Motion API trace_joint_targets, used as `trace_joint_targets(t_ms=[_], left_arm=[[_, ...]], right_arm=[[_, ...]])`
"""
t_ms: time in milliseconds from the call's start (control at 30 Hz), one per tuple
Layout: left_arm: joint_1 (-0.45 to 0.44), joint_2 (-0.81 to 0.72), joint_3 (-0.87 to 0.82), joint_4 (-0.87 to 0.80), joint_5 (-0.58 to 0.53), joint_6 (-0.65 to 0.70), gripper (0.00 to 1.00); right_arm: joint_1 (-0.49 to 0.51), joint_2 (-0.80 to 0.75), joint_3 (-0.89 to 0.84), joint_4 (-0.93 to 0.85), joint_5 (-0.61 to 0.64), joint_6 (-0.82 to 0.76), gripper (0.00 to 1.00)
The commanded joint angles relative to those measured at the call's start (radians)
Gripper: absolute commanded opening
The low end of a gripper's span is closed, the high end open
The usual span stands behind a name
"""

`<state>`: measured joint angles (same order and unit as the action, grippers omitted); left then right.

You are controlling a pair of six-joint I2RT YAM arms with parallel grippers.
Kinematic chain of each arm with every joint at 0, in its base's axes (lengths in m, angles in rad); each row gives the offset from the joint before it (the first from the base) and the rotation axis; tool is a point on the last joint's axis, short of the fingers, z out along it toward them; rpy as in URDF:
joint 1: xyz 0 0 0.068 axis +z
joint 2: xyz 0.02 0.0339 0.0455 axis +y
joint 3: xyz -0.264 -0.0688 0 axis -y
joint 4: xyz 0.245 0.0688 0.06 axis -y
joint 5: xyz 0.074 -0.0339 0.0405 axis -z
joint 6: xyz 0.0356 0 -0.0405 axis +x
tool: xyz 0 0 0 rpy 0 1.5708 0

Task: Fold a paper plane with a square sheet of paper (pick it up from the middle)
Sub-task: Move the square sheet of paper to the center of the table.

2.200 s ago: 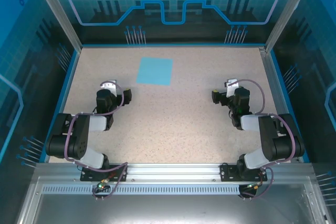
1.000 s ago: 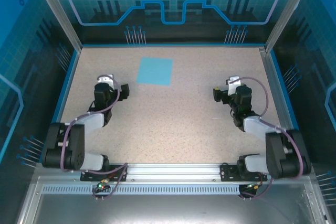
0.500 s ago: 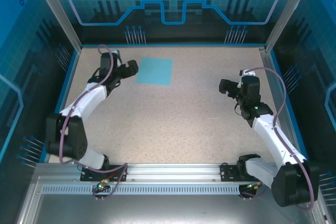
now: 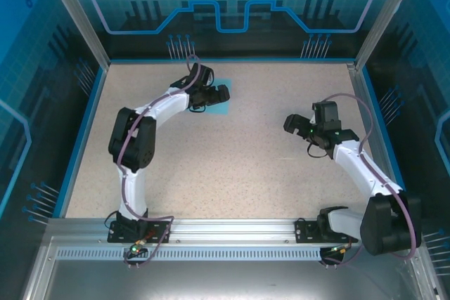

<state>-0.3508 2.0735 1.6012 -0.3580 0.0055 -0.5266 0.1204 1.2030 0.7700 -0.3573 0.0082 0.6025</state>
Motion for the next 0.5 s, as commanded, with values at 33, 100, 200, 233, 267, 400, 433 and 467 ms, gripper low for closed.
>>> trace_joint_targets(t_ms=[33,100,200,233,267,400,433,467], left_arm=[[0.007,0.101,0.127,-0.093,0.017,-0.028,0.93],[0.007,0.16,0.198,-0.132,-0.003,-0.015,0.92],[0.007,0.243,0.297,-0.197,-0.028,-0.002,0.92],[0.007,0.26,0.319,-0.213,-0.033,-0.001,0.91],[0.007,0.276,0.335,-0.225,-0.033,-0.001,0.91],[0.007,0.292,0.337,-0.252,-0.021,-0.023,0.91],[0.007,0.292,0.335,-0.264,-0.019,-0.03,0.9],[0.007,0.291,0.331,-0.283,-0.018,-0.035,0.9]], right_arm=[[0.019,-0.001,-0.033,-0.041,-0.062,0.032,1.0],[0.021,-0.003,-0.045,-0.043,-0.068,0.038,0.99],[0.026,-0.005,-0.055,-0.048,-0.071,0.042,0.99],[0.027,-0.003,-0.055,-0.052,-0.068,0.042,0.99],[0.03,-0.005,-0.057,-0.057,-0.067,0.042,0.99],[0.035,-0.008,-0.065,-0.067,-0.056,0.051,0.99],[0.035,-0.008,-0.065,-0.068,-0.056,0.054,0.99],[0.036,-0.007,-0.069,-0.069,-0.056,0.056,0.99]])
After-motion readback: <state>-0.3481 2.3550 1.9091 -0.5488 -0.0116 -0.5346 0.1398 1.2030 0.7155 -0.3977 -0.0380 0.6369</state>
